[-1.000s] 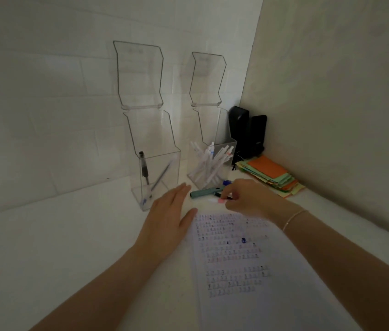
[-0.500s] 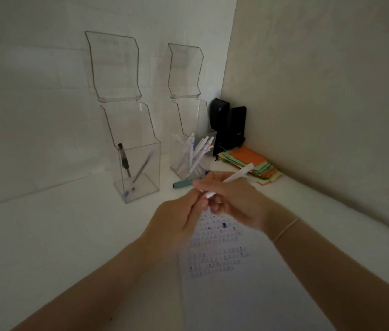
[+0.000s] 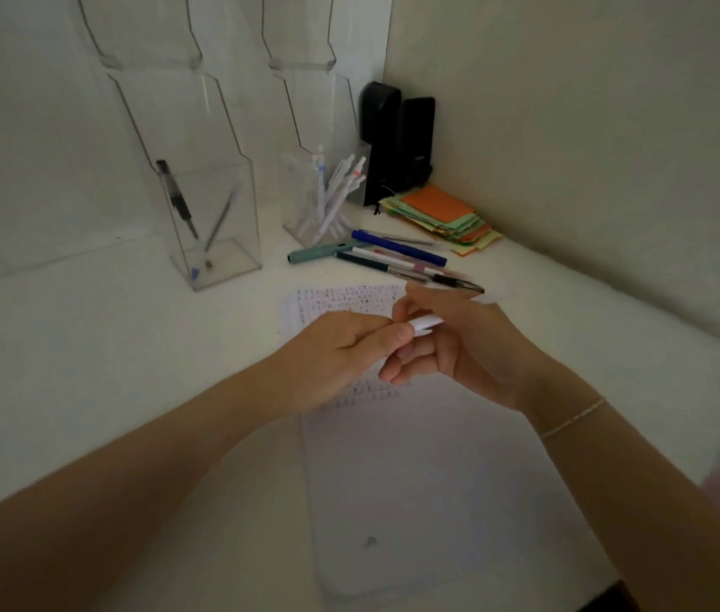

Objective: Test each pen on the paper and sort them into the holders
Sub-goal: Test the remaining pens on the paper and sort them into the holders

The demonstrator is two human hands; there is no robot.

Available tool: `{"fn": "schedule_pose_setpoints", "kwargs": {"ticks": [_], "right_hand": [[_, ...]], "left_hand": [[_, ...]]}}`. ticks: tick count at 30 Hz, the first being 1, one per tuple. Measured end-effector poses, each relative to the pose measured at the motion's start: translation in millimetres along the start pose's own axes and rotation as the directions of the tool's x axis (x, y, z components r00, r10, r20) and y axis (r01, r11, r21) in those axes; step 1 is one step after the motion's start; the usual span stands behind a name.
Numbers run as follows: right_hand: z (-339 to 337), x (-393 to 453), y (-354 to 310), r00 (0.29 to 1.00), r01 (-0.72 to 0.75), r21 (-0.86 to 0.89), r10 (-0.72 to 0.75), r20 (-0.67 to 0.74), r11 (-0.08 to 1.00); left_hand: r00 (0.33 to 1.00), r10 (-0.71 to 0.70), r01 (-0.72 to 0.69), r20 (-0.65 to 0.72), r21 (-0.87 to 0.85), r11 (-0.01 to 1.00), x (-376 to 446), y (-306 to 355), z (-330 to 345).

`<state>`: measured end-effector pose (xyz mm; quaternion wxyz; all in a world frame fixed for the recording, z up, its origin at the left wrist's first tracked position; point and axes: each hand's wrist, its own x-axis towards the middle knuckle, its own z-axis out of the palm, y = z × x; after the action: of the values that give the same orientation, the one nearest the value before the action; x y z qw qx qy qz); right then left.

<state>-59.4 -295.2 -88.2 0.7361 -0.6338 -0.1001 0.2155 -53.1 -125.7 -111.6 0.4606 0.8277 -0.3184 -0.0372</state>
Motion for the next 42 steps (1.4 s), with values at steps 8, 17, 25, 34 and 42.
{"fn": "schedule_pose_setpoints", "kwargs": {"ticks": [8, 17, 25, 34, 42], "right_hand": [[-7, 3, 14, 0.938, 0.046, -0.005, -0.046, -0.343, 0.999], [-1, 13, 53, 0.684, -0.038, -0.459, -0.312, -0.659, 0.887], [3, 13, 56, 0.711, -0.085, -0.583, -0.360, -0.604, 0.808], [4, 14, 57, 0.706, -0.079, -0.668, -0.432, -0.561, 0.740], [3, 15, 59, 0.694, -0.065, -0.708, -0.479, -0.538, 0.703]], "left_hand": [[0.994, 0.017, 0.039, -0.111, 0.481, 0.876, 1, -31, -7], [0.992, 0.055, 0.048, -0.117, 0.728, 0.684, 1, -56, -4], [0.995, 0.028, 0.059, -0.099, 0.772, 0.633, 2, -59, -4], [0.994, 0.037, 0.056, -0.100, 0.781, 0.622, 2, -61, -3], [0.994, 0.041, 0.054, -0.102, 0.781, 0.622, 1, -61, -4]]}}
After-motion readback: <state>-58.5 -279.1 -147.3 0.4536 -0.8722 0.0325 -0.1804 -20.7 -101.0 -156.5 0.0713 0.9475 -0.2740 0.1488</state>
